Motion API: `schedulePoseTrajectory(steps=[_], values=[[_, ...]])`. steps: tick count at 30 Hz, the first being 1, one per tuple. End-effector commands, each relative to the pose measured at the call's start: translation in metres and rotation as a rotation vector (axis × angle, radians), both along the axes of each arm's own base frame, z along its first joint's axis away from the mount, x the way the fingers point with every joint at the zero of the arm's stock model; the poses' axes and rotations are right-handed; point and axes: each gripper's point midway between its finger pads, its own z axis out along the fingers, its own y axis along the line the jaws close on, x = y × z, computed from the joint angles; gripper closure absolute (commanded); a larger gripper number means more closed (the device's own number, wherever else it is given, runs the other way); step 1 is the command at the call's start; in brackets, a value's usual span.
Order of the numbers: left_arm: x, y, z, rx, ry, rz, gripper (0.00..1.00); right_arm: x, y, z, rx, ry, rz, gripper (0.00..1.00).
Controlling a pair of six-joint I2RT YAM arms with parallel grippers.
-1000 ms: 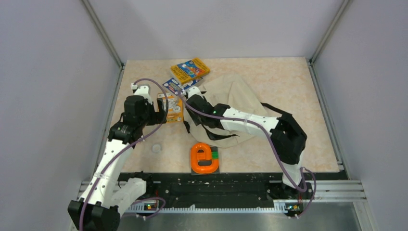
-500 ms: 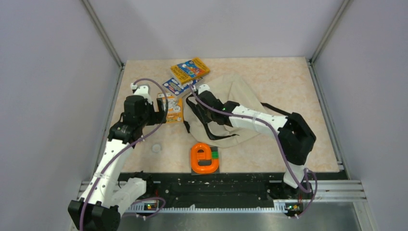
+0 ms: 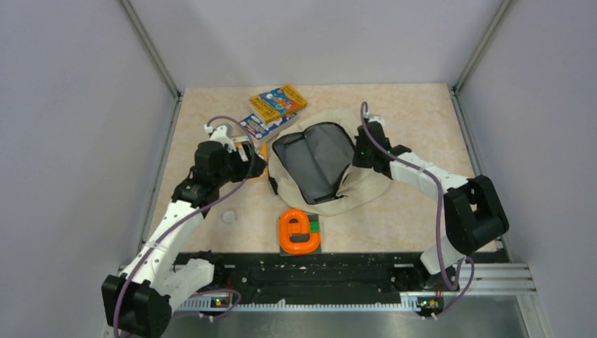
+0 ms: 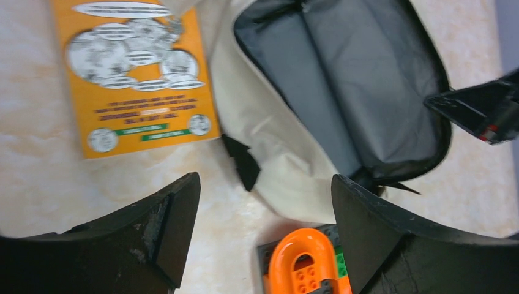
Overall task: Pack the student bag
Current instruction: Unzip the student bag at the center of the board.
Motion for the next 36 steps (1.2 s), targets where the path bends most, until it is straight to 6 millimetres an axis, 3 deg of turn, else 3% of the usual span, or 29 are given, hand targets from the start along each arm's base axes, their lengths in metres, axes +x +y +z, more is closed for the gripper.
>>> schedulePoseTrajectory(steps=[1,5,9,16,18,22,27,30,36], values=[[0.025,-0.061,0.039,-0.177,-0.133,-0.089,0.18,0.001,-0.032,-0.028,0.074,0.068,-0.116,1.0],[0.042,-0.111,0.053,-0.229,-0.185,-0.185,0.18,-0.002,-0.05,-0.05,0.066,0.105,-0.161,1.0],[0.054,-0.144,0.027,-0.298,-0.123,-0.252,0.19,-0.002,-0.056,-0.057,0.047,0.107,-0.181,1.0],[0.048,-0.191,-0.02,-0.344,-0.074,-0.385,0.21,0.007,-0.074,-0.055,-0.06,0.089,-0.228,1.0],[0.046,-0.194,-0.039,-0.331,-0.028,-0.387,0.21,0.01,-0.08,-0.051,-0.087,0.081,-0.242,0.99],[0.032,-0.181,-0.083,-0.269,0.089,-0.347,0.23,0.013,-0.087,-0.04,-0.112,0.064,-0.257,0.85],[0.001,-0.156,-0.134,-0.221,0.193,-0.288,0.23,0.013,-0.09,-0.02,-0.113,0.051,-0.246,0.5],[-0.006,-0.157,-0.142,-0.25,0.207,-0.299,0.23,0.012,-0.088,-0.004,-0.099,0.033,-0.231,0.41],[-0.002,-0.162,-0.132,-0.268,0.179,-0.313,0.23,0.003,-0.088,0.036,-0.07,-0.033,-0.191,0.34]])
